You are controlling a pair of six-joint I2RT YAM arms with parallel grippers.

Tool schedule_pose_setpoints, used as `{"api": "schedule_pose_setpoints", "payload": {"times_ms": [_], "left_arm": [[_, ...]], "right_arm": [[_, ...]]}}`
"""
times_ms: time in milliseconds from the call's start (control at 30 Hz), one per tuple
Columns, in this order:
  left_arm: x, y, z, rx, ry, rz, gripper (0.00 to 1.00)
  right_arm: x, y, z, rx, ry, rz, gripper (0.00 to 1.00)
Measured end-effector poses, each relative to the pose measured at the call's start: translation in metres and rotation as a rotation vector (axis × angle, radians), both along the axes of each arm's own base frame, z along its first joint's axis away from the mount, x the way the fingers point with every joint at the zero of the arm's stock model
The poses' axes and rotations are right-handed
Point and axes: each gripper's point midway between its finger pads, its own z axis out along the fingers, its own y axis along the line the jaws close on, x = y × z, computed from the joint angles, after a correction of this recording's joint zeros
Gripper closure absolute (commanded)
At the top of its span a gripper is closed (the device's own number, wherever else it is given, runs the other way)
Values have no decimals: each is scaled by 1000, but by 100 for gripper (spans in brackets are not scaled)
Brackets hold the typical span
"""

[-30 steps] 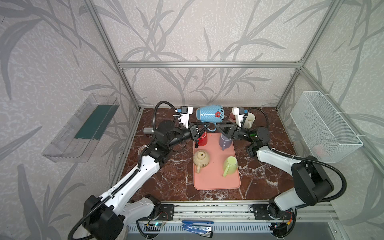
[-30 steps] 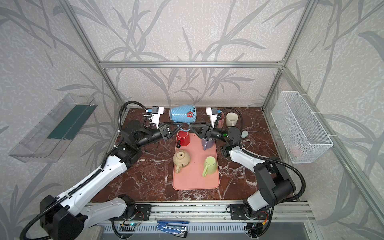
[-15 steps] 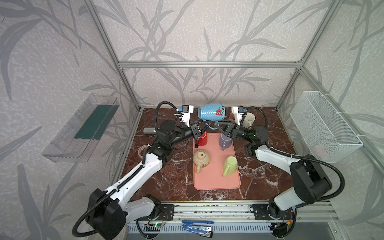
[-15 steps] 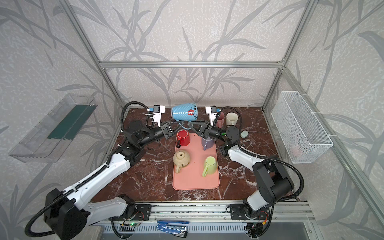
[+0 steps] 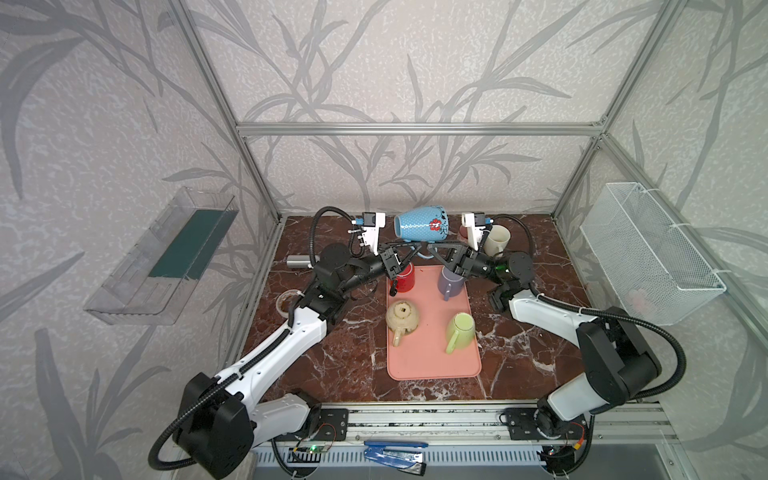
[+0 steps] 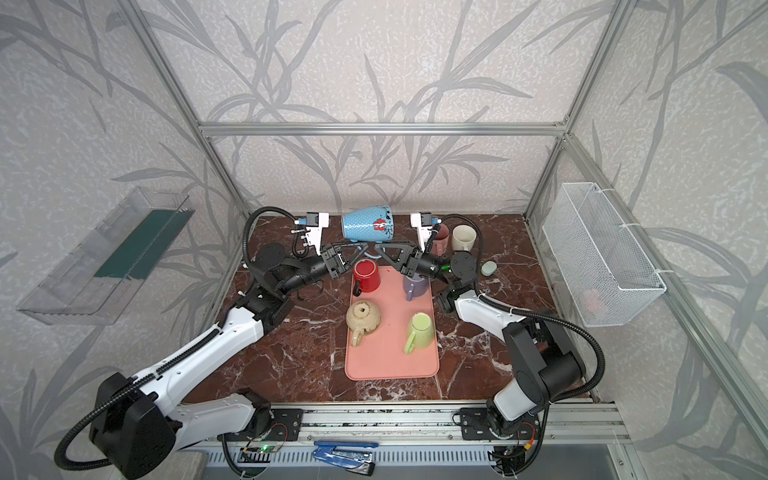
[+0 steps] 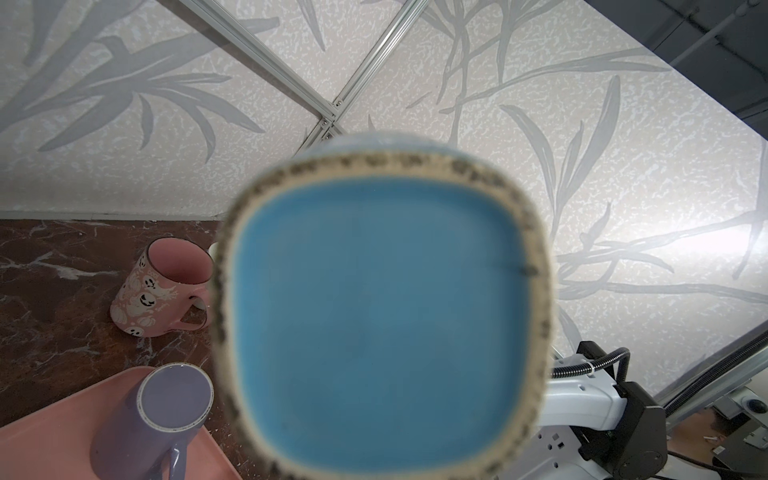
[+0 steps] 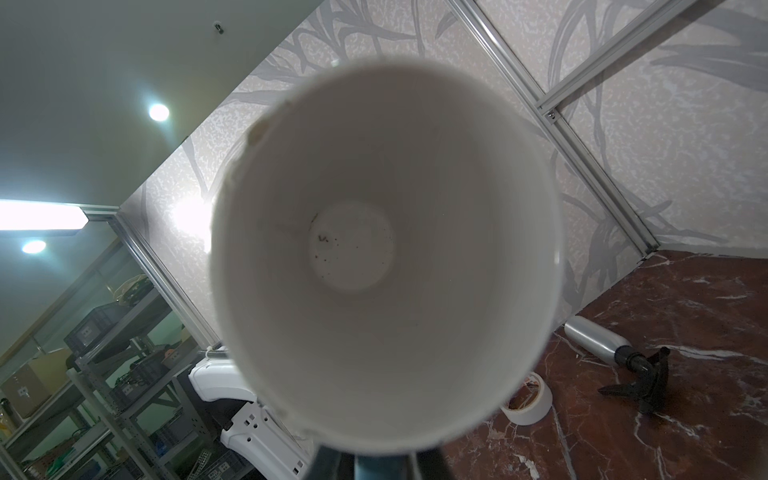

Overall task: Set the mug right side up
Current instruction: 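Hold the blue mug sideways while the right gripper grasps its rim, then release the blue mug with the left gripper while the right gripper carries it away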

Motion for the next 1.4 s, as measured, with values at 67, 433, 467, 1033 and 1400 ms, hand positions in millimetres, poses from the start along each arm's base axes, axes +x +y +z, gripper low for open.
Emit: {"api": "schedule_pose_setpoints", "payload": {"times_ms": [67,433,467,1033,1400], "left_arm": [[0,0,0,0,1,3,100],[3,0,-10,33,15,17,62],[4,1,-12,41,19,22,60],[12,7,-41,137,86,90,24],[9,32,-64,269,162,209,1]], "right_arm": [[0,0,-1,-1,1,0,100],[6,1,-7,-13,34,-16,100],[7,0,-11,-20,48,-21,100],[30,-28,-55,-79,194,-134,100],[60,-35,-96,-244,338,-271,100]]}}
